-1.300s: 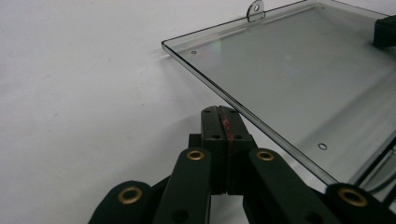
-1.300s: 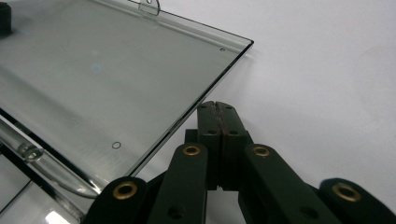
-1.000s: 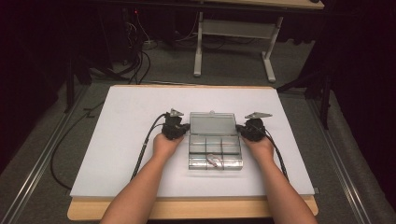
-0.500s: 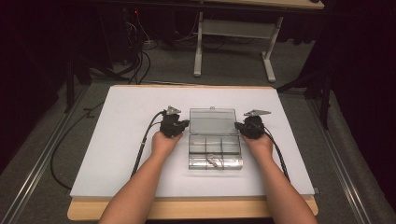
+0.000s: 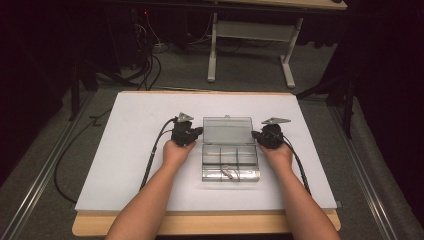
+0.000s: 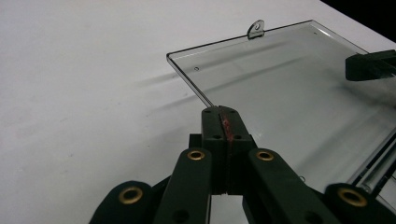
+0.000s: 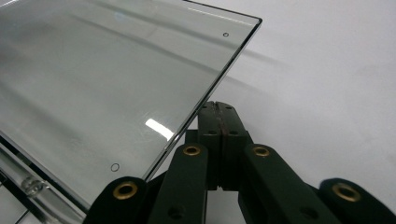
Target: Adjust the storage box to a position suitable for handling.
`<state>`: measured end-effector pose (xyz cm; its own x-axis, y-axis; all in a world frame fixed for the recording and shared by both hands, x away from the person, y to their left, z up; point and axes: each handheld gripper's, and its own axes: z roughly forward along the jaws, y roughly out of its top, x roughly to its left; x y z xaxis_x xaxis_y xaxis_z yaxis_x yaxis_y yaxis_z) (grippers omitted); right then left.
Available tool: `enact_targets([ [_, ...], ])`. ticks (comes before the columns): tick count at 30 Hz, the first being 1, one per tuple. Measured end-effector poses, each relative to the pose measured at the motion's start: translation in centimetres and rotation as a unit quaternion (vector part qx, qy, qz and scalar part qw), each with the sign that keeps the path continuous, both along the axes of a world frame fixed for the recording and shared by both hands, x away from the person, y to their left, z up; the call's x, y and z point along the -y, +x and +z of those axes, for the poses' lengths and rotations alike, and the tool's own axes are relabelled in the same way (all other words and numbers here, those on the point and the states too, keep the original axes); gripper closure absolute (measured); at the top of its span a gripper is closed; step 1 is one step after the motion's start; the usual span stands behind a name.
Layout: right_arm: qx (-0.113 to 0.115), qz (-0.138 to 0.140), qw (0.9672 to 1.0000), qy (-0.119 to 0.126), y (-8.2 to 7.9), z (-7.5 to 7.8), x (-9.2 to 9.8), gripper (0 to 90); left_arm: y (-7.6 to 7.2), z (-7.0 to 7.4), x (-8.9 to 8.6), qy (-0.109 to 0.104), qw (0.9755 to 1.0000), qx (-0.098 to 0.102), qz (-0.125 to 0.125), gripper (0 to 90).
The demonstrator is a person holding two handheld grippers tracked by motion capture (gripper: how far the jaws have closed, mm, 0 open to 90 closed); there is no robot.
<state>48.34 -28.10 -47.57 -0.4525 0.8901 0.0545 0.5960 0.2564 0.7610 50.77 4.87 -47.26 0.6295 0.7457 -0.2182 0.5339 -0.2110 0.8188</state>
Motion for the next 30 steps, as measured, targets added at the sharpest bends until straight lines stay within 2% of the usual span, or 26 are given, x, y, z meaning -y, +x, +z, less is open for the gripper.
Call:
enact_targets([
  [9, -0.002, -0.003, 1.0000, 0.008, 0.07, -0.06, 0.05, 90.0, 0.04, 0.03, 0.02, 0.000, 1.0000, -0.001, 0.001, 90.0],
  [15, 0.002, 0.003, 0.9997, 0.023, 0.01, 0.06, 0.10, 90.0, 0.02, 0.17, -0.06, -0.002, 1.0000, 0.000, 0.002, 90.0],
  [27, 0.002, 0.004, 0.9998, 0.022, 0.08, -0.17, 0.00, 90.0, -0.02, 0.20, -0.35, -0.003, 1.0000, 0.002, 0.006, 89.2],
  [30, 0.001, 0.004, 0.9997, 0.023, 0.12, -0.15, 0.08, 90.0, 0.01, 0.03, -0.51, 0.002, 1.0000, -0.001, 0.006, 89.0],
])
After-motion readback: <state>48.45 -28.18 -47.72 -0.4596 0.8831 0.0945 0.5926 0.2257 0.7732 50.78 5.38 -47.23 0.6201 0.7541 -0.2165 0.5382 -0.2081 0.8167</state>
